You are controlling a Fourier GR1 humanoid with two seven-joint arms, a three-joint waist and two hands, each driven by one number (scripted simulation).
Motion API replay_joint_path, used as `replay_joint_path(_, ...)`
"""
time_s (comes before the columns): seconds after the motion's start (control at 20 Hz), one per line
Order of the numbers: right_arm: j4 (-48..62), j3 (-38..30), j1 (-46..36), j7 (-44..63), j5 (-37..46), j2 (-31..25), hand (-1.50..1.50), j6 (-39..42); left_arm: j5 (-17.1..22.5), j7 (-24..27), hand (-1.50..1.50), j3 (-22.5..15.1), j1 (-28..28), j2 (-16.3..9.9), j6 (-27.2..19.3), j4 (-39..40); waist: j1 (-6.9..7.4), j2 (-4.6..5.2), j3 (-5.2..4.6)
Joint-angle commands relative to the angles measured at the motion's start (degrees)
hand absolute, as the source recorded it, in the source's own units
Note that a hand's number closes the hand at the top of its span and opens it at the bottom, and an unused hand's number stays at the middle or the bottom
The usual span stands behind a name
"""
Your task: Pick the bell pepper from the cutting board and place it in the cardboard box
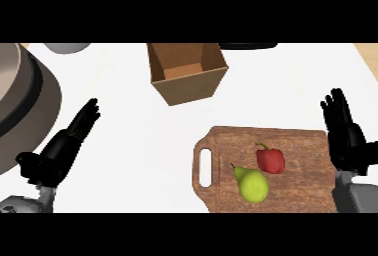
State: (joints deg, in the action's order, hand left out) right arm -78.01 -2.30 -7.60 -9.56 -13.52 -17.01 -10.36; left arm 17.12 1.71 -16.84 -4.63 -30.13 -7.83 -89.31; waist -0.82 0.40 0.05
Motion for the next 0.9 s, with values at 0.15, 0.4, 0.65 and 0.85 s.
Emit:
replay_joint_path(0.15, -13.7, 7.0, -1.2, 7.1, 5.6, -6.1, -1.50, 4.1, 7.0, -3.7, 0.00, 8.9, -0.1, -0.7, 0.5, 1.9, 0.89, -0.89, -0.21)
replay_joint_path(0.4, -22.1, 0.0, 0.4, -2.7, 15.8, -9.2, -1.50, -8.7, 10.8, -6.6, 0.00, 11.1, 3.3, 0.9, -1.8, -0.2, -0.13, -1.45, -0.04)
replay_joint_path(0.65, -38.4, 5.6, 13.4, -11.1, 19.7, -11.2, -1.50, -3.8, 12.4, -8.1, 0.00, 13.2, 5.6, -0.2, -0.7, -1.7, -0.61, -1.14, -0.07)
replay_joint_path(0.85, -46.2, 9.4, 16.2, 3.7, 29.9, -19.2, -1.50, -0.6, 12.8, -9.8, 0.00, 13.6, 4.2, 0.1, -1.0, -2.0, -0.44, -0.88, -0.28)
